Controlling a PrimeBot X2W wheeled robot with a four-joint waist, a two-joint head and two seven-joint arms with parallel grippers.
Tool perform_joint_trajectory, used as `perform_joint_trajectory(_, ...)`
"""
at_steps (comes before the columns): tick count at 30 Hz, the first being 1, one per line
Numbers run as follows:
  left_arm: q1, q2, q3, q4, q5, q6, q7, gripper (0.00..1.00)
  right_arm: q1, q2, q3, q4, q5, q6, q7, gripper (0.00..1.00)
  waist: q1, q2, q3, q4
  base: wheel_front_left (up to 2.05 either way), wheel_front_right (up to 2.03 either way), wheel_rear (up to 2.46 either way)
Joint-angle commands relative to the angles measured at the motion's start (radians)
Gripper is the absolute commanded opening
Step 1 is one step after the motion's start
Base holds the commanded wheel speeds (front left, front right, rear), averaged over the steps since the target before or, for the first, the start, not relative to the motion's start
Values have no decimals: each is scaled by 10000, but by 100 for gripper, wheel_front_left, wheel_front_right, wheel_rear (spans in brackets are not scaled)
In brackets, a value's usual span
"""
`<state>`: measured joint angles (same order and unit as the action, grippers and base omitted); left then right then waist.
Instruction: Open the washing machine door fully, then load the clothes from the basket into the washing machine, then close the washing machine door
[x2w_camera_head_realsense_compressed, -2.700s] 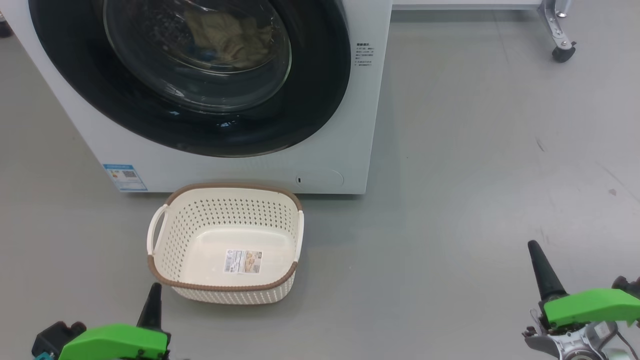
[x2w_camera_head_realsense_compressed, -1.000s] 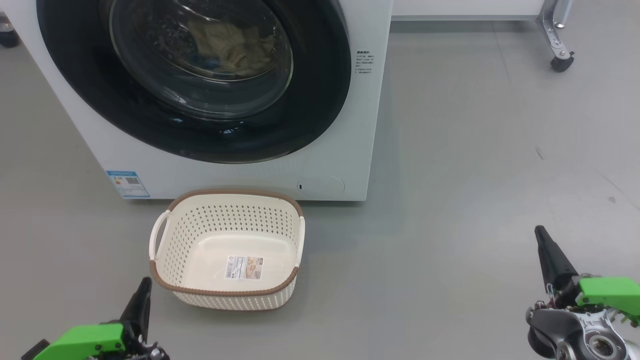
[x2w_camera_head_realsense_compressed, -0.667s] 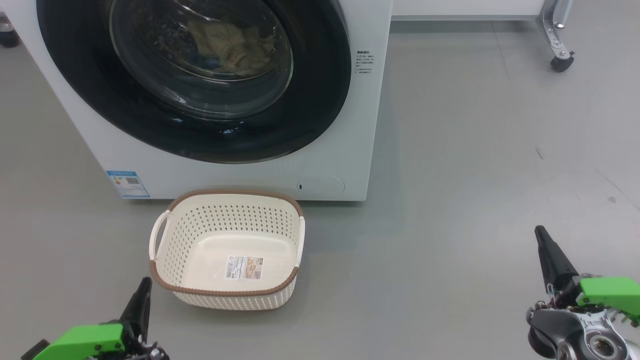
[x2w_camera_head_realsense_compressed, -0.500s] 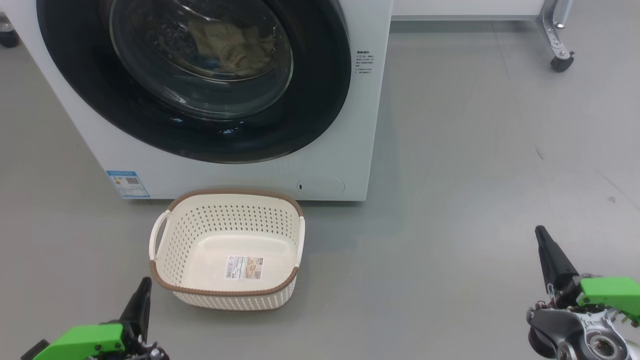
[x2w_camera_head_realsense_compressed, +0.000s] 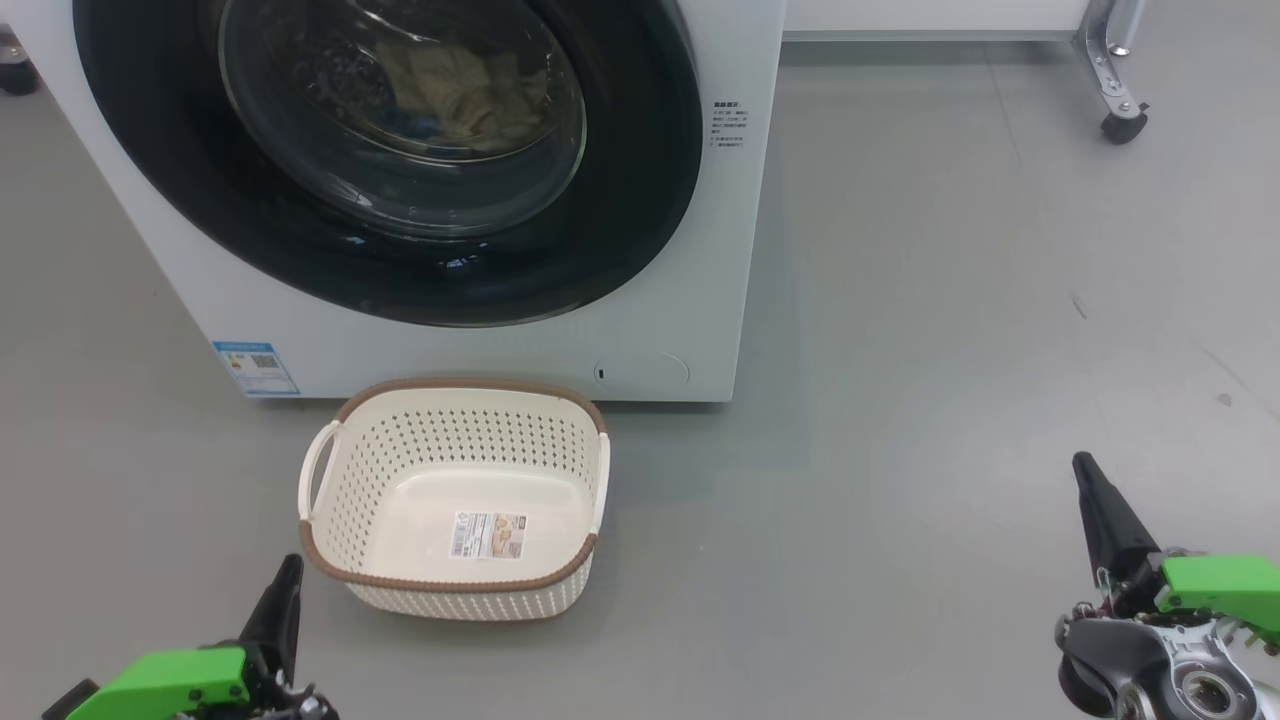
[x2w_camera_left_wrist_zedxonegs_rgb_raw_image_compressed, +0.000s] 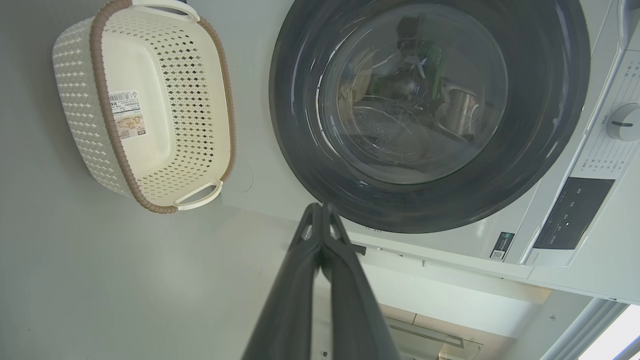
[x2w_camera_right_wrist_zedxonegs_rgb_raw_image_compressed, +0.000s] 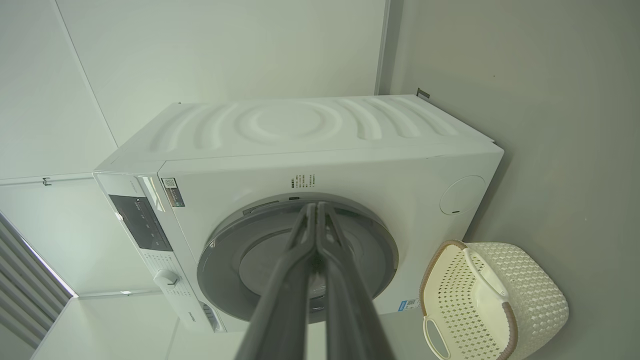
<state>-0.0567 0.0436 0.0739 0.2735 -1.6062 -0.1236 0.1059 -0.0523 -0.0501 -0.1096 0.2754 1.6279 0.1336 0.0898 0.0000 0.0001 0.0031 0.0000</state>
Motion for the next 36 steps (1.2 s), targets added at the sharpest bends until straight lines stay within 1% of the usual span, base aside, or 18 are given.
perform_joint_trajectory(1, -511, 90, 375, -284, -43, -71, 54, 0, -539, -138, 145, -317, -38, -29, 84, 0, 0, -1, 0, 0, 0, 0, 0)
perform_joint_trajectory(36, -513, 80, 390, -284, -31, -71, 66, 0, -546, -86, 70, -313, -100, -29, 144, 0, 0, -1, 0, 0, 0, 0, 0)
